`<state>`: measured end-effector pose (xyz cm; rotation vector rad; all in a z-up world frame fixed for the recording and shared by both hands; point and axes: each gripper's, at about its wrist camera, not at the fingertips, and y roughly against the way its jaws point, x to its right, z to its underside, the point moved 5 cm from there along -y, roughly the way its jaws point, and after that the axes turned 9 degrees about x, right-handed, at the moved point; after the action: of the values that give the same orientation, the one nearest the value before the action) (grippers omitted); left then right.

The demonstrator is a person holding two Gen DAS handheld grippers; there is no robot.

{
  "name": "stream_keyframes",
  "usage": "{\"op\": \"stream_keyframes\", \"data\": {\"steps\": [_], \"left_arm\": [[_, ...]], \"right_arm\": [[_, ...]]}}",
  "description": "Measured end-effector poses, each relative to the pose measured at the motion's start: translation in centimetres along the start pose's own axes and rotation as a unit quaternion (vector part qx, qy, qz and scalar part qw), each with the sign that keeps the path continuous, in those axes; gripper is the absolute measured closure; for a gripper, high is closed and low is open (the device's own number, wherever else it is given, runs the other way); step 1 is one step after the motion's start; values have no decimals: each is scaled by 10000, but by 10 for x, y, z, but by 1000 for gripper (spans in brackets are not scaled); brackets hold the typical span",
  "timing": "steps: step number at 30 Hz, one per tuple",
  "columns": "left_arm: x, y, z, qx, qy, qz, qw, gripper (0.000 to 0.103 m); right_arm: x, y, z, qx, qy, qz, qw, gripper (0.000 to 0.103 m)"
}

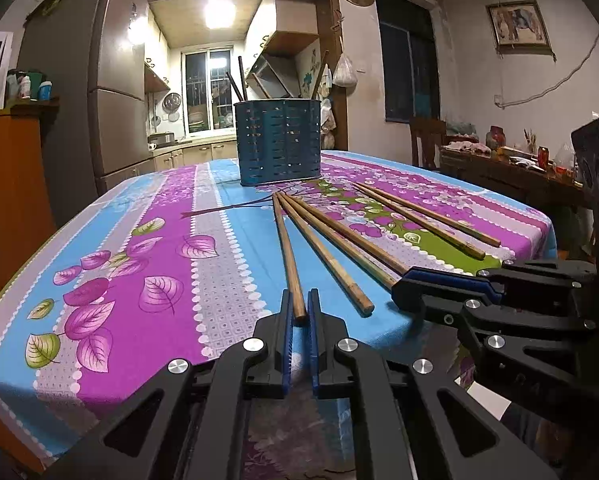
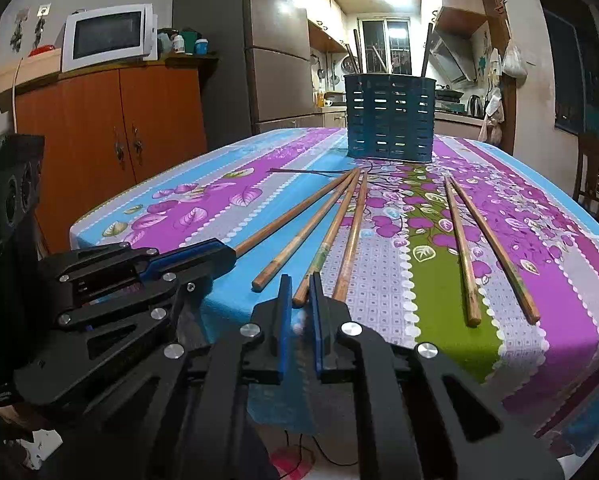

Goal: Organize utensils
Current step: 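Close the left tool on another wooden chopstick, then lift the chopstick with the left tool and carry it over the holder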

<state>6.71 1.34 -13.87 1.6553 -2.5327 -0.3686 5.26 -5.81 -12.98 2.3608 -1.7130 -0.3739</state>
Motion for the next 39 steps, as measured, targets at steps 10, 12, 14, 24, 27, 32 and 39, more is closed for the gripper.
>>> {"op": "stream_keyframes", "data": {"steps": [10, 12, 14, 24, 27, 32, 39], "left_arm": [[-6, 27, -40, 474, 109, -41, 9988, 95], [-6, 36, -58, 682, 75, -26, 9976, 95], [-6, 40, -74, 831, 44, -5, 9965, 96], [-12, 18, -162, 1326, -85, 90, 9911, 96], [-12, 3, -181, 1300, -72, 158, 9914, 96], [-21, -21, -204, 1177, 61, 223, 9928, 96], [-31, -35, -229, 1108, 76, 185, 9936, 96]], "right_arm": [[13, 36, -33, 456, -44, 103, 9989, 97], [18, 51, -51, 703, -12, 140, 9974, 97], [22, 61, -68, 904, 29, 123, 9958, 98], [50, 45, -156, 1226, 121, -201, 9922, 98], [58, 29, -180, 1196, 124, -302, 9923, 98], [66, 10, -208, 1137, 99, -400, 9927, 98], [76, -2, -233, 1134, 113, -407, 9927, 98]]}}
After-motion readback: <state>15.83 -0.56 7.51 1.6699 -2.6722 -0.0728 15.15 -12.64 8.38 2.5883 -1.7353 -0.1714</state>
